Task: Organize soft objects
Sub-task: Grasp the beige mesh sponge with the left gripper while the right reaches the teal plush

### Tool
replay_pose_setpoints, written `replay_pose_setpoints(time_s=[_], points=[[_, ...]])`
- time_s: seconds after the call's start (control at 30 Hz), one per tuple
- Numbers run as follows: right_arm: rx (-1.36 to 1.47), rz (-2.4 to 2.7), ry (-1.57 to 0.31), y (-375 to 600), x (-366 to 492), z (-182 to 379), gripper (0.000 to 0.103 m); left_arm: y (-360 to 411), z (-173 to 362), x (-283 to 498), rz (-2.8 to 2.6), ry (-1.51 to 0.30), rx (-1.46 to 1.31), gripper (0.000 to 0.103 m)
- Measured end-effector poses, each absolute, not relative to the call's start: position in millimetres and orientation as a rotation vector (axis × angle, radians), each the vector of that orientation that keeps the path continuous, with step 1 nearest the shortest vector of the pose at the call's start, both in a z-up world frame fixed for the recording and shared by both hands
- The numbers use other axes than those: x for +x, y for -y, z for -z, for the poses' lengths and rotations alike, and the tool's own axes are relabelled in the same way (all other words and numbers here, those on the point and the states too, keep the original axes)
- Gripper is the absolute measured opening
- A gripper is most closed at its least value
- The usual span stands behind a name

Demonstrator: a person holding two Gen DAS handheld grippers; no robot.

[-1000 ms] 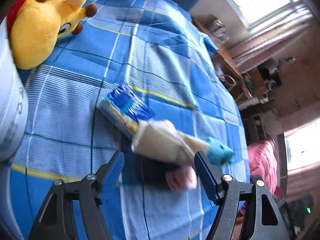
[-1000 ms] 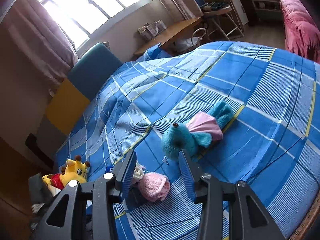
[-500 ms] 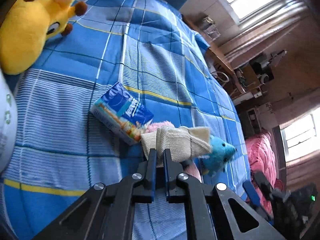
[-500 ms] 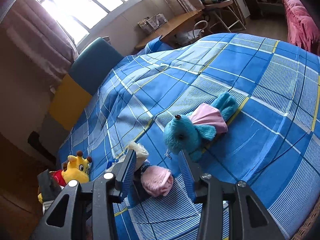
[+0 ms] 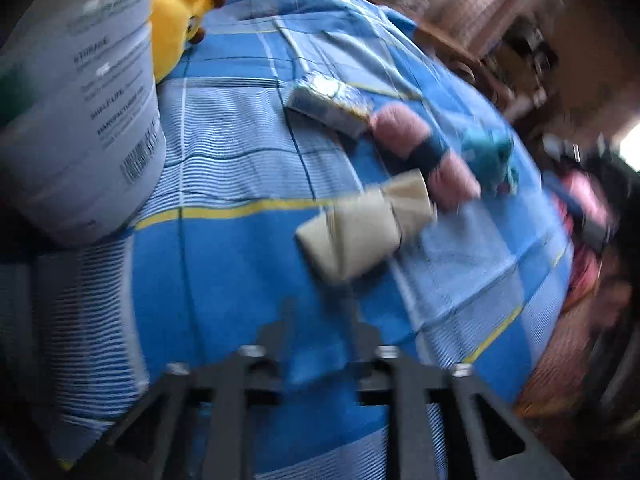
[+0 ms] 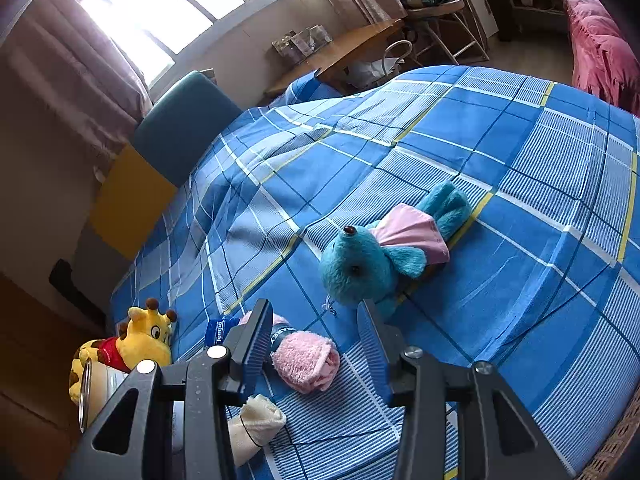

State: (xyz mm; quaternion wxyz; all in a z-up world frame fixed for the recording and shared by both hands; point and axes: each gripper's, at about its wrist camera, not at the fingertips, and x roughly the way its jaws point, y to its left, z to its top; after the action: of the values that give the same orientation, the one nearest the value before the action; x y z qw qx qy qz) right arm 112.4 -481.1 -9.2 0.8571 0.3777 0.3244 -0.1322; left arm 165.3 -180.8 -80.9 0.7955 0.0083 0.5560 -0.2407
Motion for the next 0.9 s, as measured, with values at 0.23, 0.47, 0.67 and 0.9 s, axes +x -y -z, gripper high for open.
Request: replay_pose_setpoints(time_s=[0.23, 0.47, 0.67, 0.9], points=[[0.835, 0.292, -0.67, 487, 108, 11, 0.044, 205, 55, 152, 0.618, -1.025, 0.296, 0.055], [0.854, 0.293, -0.678, 489, 107, 14, 0.044, 268, 67, 171, 0.709, -0.957, 0.589, 0.055], [0.855, 0.3, -0.684, 490, 107, 15, 0.044, 286, 91, 194, 0.702, -1.027, 0.633, 0.045], [0.861, 0.326, -0.708, 492, 110, 19, 0.044, 241, 76, 190, 0.701, -1.001, 0.355, 0.037]])
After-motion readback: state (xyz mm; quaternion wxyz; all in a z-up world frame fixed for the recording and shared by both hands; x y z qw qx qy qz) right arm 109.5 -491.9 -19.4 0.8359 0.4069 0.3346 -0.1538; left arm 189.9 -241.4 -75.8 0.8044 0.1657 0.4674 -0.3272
